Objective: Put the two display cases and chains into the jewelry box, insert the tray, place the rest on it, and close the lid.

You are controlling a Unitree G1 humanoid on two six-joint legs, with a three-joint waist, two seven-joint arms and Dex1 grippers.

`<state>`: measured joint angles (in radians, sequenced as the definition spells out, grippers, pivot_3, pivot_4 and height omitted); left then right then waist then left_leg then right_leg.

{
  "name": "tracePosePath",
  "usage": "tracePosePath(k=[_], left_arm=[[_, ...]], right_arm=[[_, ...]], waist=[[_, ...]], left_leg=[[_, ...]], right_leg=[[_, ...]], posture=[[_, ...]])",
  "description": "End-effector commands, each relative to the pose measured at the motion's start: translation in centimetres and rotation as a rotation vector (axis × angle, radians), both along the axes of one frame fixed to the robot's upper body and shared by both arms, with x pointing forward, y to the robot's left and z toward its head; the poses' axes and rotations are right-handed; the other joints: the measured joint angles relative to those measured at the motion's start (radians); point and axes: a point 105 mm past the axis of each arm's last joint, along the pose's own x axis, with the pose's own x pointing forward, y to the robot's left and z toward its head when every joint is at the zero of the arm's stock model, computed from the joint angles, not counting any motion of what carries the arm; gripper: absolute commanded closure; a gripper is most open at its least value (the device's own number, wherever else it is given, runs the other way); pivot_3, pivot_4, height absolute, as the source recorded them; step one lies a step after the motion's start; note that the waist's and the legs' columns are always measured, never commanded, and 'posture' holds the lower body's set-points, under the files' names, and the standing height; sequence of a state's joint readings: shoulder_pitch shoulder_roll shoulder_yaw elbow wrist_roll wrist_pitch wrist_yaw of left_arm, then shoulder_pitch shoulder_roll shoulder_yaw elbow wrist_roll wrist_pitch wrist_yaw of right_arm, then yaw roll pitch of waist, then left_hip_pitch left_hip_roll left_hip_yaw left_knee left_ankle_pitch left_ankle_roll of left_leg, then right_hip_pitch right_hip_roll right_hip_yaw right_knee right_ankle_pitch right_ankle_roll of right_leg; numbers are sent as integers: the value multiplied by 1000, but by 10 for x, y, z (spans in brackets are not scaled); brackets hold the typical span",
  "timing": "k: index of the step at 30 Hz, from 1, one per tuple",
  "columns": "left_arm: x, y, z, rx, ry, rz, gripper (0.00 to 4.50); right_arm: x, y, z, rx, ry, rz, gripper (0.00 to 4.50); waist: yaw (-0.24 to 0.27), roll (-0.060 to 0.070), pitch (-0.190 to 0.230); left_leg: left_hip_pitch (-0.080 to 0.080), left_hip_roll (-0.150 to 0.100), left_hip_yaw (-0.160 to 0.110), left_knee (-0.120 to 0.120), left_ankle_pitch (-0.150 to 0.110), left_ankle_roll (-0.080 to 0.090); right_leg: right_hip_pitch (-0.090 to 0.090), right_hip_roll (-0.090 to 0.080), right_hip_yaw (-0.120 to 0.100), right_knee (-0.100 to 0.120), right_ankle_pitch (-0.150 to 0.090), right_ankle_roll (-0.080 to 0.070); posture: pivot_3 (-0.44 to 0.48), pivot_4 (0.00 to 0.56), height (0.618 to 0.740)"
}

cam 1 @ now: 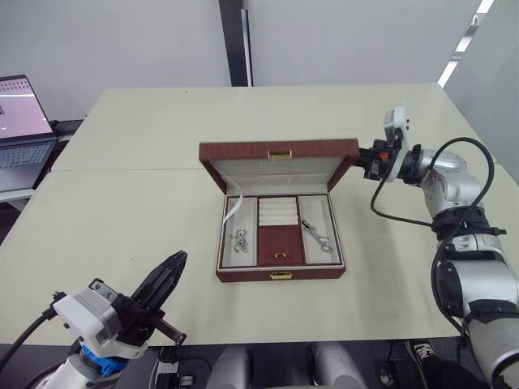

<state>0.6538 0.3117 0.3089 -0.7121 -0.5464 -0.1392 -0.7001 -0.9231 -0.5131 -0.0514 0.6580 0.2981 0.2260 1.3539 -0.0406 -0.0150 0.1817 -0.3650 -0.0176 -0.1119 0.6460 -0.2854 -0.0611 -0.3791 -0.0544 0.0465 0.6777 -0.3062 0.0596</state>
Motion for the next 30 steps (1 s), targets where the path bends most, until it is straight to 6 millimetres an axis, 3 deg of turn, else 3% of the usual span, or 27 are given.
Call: tracePosePath(k=[1, 7, 12, 16, 18, 22, 29, 30], left_arm=[[-2, -4, 5, 6, -22, -18, 4500], [-1, -4, 5, 10, -18, -21, 4500], [15, 17, 9, 1, 7, 82, 4500], [48, 60, 10, -10, 61, 255, 4500], [58, 70, 9, -1, 88, 293, 4500], [76, 69, -6, 60, 190, 186, 3642], [106, 103, -29, 79, 344, 105, 1549], [108, 106, -35, 97, 376, 89, 1202]], right_arm=[[-5, 0, 16, 1, -54, 14, 4491], [0, -9, 11, -20, -74, -60, 4491], [-6, -29, 0, -35, -78, -140, 4491], [-20, -65, -25, -65, -9, -255, 3763], [-26, -76, -33, -74, 10, -294, 3194], [-40, -99, -47, -80, 38, -380, 2147], [-65, -130, -79, -145, 112, -452, 0], [-67, -135, -81, -154, 119, -462, 0]], waist=[[-1, 0, 0], [0, 0, 0], [8, 0, 0], [19, 0, 0], [15, 0, 0], [5, 0, 0], [0, 0, 0], [-1, 0, 0]], left_leg=[[0, 0, 0, 0, 0, 0], [0, 0, 0, 0, 0, 0], [0, 0, 0, 0, 0, 0], [0, -1, -3, 1, 0, 0], [0, -1, -4, 1, 0, 0], [0, -2, 0, 0, 0, 0], [1, 1, 0, 0, 0, 0], [1, 1, 0, 0, 0, 0]], right_leg=[[0, 0, 0, 0, 0, 0], [0, 0, 0, 1, 0, 0], [0, 0, 0, 0, 0, 0], [1, 0, -3, 1, 0, 0], [2, 0, -3, 1, 0, 0], [1, 0, 0, 0, 0, 0], [0, 2, -1, 2, 0, 0], [1, 2, -1, 2, 0, 0]], posture=[[0, 150, 740], [0, 150, 740], [0, 150, 740], [0, 150, 740], [0, 150, 740], [0, 150, 740], [0, 150, 740], [0, 150, 740]])
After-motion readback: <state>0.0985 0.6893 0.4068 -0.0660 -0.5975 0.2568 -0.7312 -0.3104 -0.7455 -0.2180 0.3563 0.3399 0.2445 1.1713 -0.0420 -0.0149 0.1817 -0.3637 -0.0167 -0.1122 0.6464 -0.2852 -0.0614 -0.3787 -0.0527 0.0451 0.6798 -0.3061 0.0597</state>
